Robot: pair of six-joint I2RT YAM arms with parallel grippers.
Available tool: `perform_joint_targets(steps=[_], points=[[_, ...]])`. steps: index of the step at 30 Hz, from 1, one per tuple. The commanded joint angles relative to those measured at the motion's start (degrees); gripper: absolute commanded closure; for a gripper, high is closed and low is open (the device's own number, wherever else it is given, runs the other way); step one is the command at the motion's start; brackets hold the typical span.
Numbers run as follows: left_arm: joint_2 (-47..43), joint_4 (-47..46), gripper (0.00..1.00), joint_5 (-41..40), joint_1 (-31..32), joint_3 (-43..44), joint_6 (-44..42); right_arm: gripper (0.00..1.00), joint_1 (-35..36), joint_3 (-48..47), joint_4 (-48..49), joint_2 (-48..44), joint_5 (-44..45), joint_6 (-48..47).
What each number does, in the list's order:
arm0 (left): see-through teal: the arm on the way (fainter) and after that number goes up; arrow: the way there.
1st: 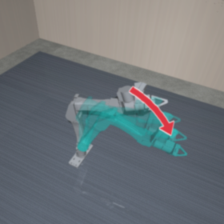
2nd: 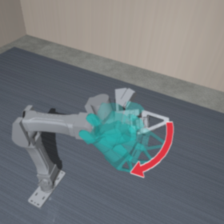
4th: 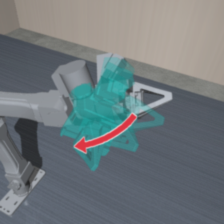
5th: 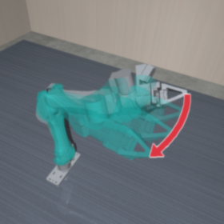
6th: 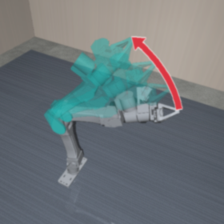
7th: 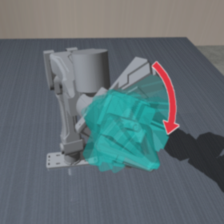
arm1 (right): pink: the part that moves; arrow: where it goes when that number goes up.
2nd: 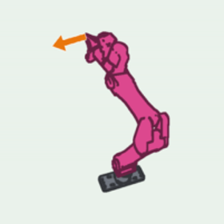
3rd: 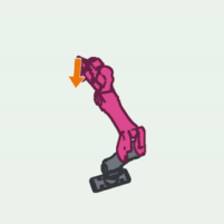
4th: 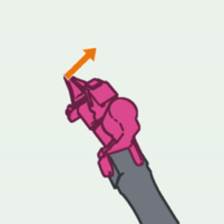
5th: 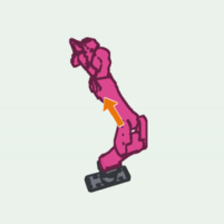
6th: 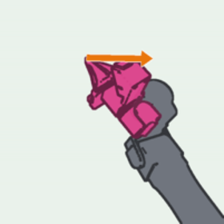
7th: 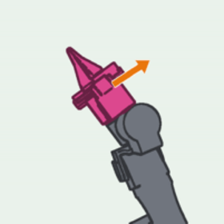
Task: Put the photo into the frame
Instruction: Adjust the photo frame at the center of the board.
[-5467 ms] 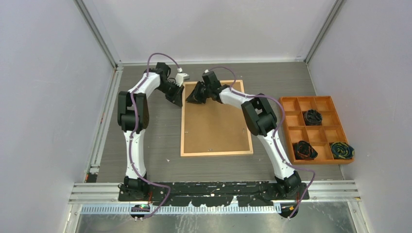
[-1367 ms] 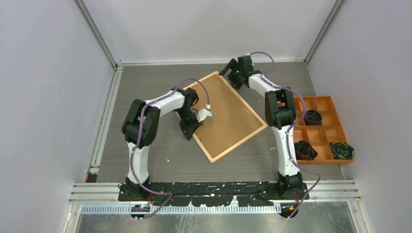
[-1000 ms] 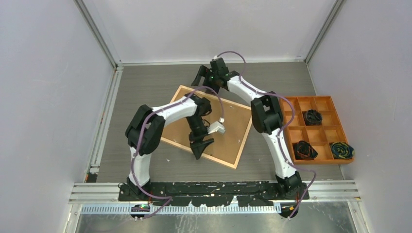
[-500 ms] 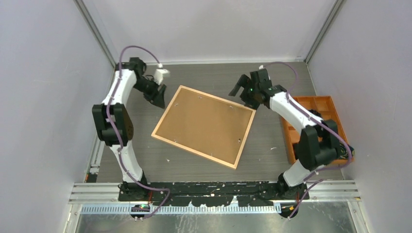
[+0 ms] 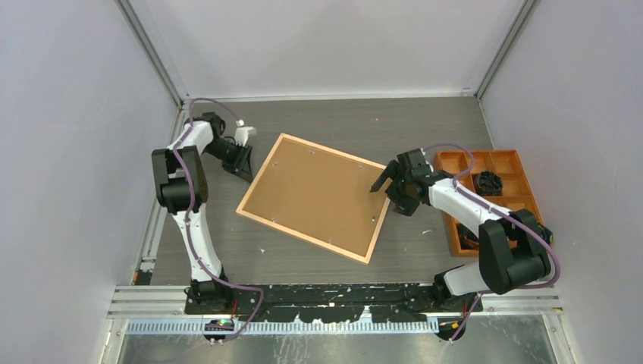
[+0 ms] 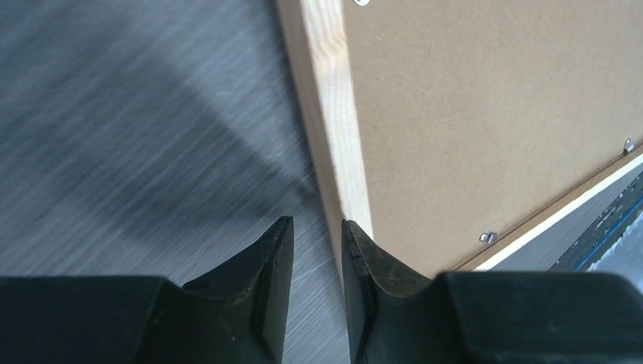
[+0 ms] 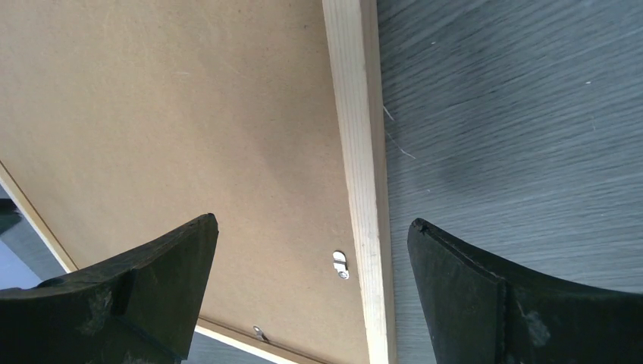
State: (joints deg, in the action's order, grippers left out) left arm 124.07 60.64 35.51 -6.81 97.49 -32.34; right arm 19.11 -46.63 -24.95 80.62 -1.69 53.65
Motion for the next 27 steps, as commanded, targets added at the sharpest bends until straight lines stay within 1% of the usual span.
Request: perform_joint_targets(steps=[1, 4, 8, 12, 13, 16, 20, 23, 25, 27], points=[[-3.02, -2.58, 0.69, 0.25, 1.74, -4.90, -1.52, 0.00, -0.31, 0.48, 5.41, 0.85, 1.29, 1.47], [-5.14, -1.94, 0.70, 0.63, 3.18, -8.63, -4.53, 0.00, -1.11, 0.65, 9.84, 4.42, -0.75, 1.42], [-7.65, -0.21, 0.73, 0.77, 5.43, -12.75, -8.78, 0.00, -2.86, -2.42, 12.74, 10.09, -2.93, 0.84], [-9.41, 3.11, 0.75, 2.92, 6.28, -15.55, -12.84, 0.00, -5.01, -7.54, 13.08, 14.41, -5.01, 0.33], [-9.60, 4.41, 0.75, 3.39, 8.14, -15.98, -14.03, 0.00, -5.49, -8.78, 12.95, 15.29, -5.36, 0.18], [-10.76, 8.13, 0.75, 5.99, 9.40, -17.69, -17.55, 0.00, -6.50, -12.26, 11.74, 17.43, -5.10, -0.80], [-10.87, 13.07, 0.73, 9.29, 10.15, -18.54, -22.59, 0.00, -8.06, -15.48, 8.33, 18.26, -2.45, -1.26], [-9.95, 16.81, 0.72, 10.53, 9.95, -17.73, -24.81, 0.00, -8.34, -17.48, 4.14, 16.83, 4.04, -1.87], [-9.69, 16.40, 0.72, 10.47, 8.96, -16.92, -23.54, 0.01, -8.33, -18.60, 1.70, 15.25, 7.72, -2.36], [-8.90, 14.00, 0.74, 10.90, 7.20, -14.64, -19.58, 0.03, -8.20, -18.82, 1.85, 12.92, 8.40, -2.30]])
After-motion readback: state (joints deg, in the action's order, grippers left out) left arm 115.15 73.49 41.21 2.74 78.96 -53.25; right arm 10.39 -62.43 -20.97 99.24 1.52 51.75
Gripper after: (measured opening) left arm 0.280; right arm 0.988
